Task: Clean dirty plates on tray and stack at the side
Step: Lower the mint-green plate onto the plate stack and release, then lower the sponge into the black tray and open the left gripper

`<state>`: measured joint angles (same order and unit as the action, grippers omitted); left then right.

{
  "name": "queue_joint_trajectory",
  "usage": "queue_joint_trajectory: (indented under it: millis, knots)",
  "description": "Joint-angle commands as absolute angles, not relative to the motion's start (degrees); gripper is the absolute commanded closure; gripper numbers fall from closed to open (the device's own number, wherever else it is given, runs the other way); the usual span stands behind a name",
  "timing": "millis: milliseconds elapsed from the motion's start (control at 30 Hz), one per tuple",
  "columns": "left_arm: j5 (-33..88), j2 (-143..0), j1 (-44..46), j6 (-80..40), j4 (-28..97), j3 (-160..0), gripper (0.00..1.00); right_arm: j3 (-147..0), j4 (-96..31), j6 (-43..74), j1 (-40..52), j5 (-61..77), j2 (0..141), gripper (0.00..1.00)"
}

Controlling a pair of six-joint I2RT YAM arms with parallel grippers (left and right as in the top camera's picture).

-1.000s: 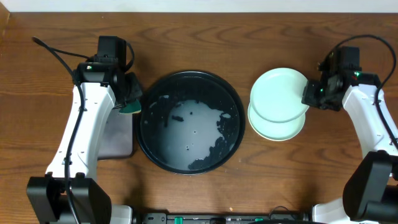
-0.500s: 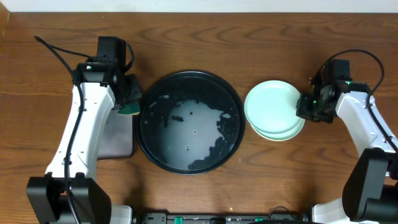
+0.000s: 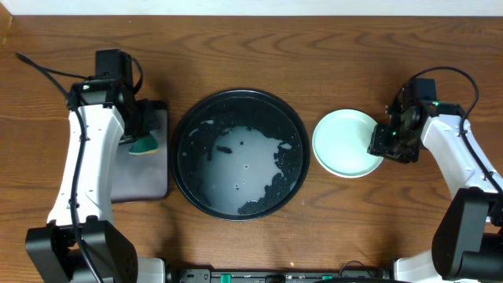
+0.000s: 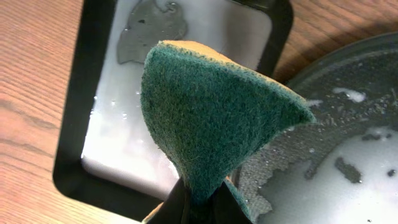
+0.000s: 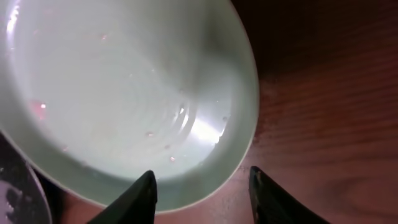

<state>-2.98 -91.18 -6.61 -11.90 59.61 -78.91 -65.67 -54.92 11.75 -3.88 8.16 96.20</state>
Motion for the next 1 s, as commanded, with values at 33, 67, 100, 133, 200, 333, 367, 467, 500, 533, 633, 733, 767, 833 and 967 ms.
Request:
queue_joint_trajectory:
  millis: [33, 67, 100, 133, 200, 333, 367, 467, 500, 533, 633, 733, 767, 833, 967]
  knots:
    - [-3.6, -91.0, -8.3, -9.8, 59.8, -79.7, 0.93, -72.1, -57.4, 11.9, -3.6, 8.5, 95.1, 0.53]
    - [-3.6, -91.0, -8.6, -9.6, 59.7, -79.7, 0.93, -73.7, -58.4, 11.9, -3.6, 8.5, 95.1, 0.53]
    - [-3.6, -91.0, -9.0, -9.4, 59.7, -79.7, 0.92, -75.2, -59.3, 11.7, -3.6, 8.7, 95.1, 0.53]
    - [-3.6, -91.1, -9.5, -8.7, 59.6, -79.7, 0.93, -76.5, -59.9, 11.2, -3.6, 9.3, 95.1, 0.53]
    - [-3.6, -91.4, -10.4, -6.8, 59.2, -79.6, 0.93, -78.7, -60.6, 9.7, -3.3, 11.2, 95.1, 0.52]
    - [-3.6, -92.7, -12.4, -0.8, 55.7, -77.2, 0.93, -80.9, -60.3, 8.6, -1.1, 12.1, 95.1, 0.47]
    - [-3.4, -93.2, -12.6, 0.2, 55.0, -76.6, 0.92, -80.9, -60.0, 8.6, -0.6, 12.1, 95.1, 0.45]
    - [-1.5, -95.6, -12.8, 3.3, 54.5, -75.9, 0.93, -80.9, -59.3, 8.4, 0.5, 11.8, 95.2, 0.43]
    - [-1.4, -96.6, -12.8, 3.4, 54.5, -75.9, 0.92, -80.9, -59.1, 8.4, 0.8, 11.8, 95.2, 0.43]
    - [-1.4, -97.7, -12.8, 3.4, 54.5, -75.9, 0.93, -80.9, -59.0, 8.5, 1.0, 11.9, 95.2, 0.43]
    - [-1.4, -100.9, -12.8, 3.4, 54.1, -75.9, 0.93, -80.9, -58.8, 8.4, 1.6, 11.8, 95.2, 0.42]
    - [-1.4, -104.1, -12.8, 3.4, 53.0, -75.9, 0.93, -80.9, -58.9, 8.0, 1.9, 11.8, 95.2, 0.41]
    - [-1.4, -105.0, -12.8, 3.4, 52.8, -75.9, 0.93, -80.9, -58.9, 8.1, 1.9, 11.6, 95.2, 0.41]
    - [-1.4, -106.3, -12.8, 3.2, 52.5, -75.9, 0.89, -80.9, -59.0, 8.0, 1.9, 11.0, 95.2, 0.4]
    - [-1.4, -106.9, -12.8, 2.9, 52.7, -75.9, 0.72, -80.9, -58.9, 8.0, 1.9, 10.9, 95.2, 0.39]
